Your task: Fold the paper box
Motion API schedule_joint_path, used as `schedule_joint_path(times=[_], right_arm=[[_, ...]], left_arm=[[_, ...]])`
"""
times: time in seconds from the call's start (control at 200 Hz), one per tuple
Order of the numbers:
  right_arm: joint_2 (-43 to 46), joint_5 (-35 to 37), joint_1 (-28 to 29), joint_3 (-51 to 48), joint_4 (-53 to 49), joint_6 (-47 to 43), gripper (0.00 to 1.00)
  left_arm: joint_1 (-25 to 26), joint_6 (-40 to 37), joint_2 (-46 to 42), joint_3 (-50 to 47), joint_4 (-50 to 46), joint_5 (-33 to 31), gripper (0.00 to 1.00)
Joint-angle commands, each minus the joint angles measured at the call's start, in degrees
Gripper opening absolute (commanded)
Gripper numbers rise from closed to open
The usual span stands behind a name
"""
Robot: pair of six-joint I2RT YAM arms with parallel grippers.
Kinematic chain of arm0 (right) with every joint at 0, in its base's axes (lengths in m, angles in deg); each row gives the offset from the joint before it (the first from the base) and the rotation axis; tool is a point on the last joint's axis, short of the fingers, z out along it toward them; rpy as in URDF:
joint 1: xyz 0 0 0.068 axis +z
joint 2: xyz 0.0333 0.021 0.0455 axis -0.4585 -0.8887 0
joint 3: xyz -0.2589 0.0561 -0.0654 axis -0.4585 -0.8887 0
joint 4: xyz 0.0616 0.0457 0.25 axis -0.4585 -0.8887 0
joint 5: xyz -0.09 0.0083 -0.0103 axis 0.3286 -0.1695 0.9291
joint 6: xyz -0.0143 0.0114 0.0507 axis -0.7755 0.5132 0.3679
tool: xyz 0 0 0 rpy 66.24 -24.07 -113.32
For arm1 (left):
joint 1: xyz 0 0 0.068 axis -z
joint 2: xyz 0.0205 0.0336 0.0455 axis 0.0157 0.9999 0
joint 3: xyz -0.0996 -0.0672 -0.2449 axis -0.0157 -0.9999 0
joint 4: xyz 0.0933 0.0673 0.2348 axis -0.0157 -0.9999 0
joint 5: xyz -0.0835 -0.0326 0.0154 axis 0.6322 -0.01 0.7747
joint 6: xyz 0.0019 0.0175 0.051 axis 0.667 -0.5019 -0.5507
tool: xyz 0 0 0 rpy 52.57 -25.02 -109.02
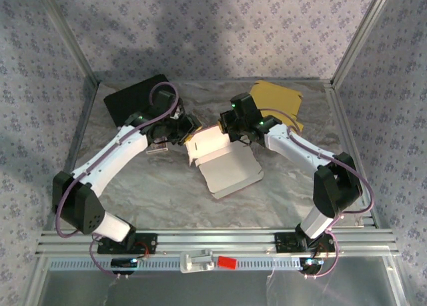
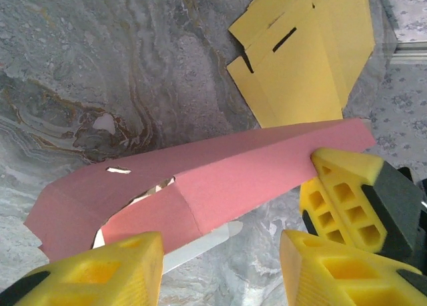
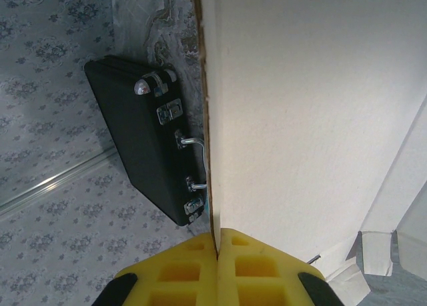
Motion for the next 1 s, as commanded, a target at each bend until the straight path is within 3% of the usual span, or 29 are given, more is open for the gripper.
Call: schedule_joint_path(times=[0.0,0.38,0.495,0.6,0.735,0.994], right_arm=[[1.5,0.1,0.2,-0.4,0.3,1.2,0.0],[2.0,-0.3,0.4,-0.6,0.0,1.3,0.0],[2.5,-0.2,0.0,-0.9,-0.5,1.2,0.0],[3.4,0.2,-0.6,-1.5,-0.8,1.2,0.0],[4.1,-0.3,-1.2,-2.7,-0.2,1.1,0.0],[4.0,-2.4,1.2,-10.0,10.4,-0.3,0.0]], left_arm=[[0.5,0.4,0.9,0.2,0.3,0.4,0.49],[1.7,1.5,4.9,1.4,7.5,2.1,0.45],[2.0,0.5,4.9,2.8,6.7,1.7,0.41],[1.1,-1.8,2.6,3.4,4.2,-0.4,0.44],[-2.1,-6.5,-2.5,1.6,-0.5,-1.5,0.57],[-12.0,-16.7,-15.4,-13.1,-0.4,-2.4,0.56]])
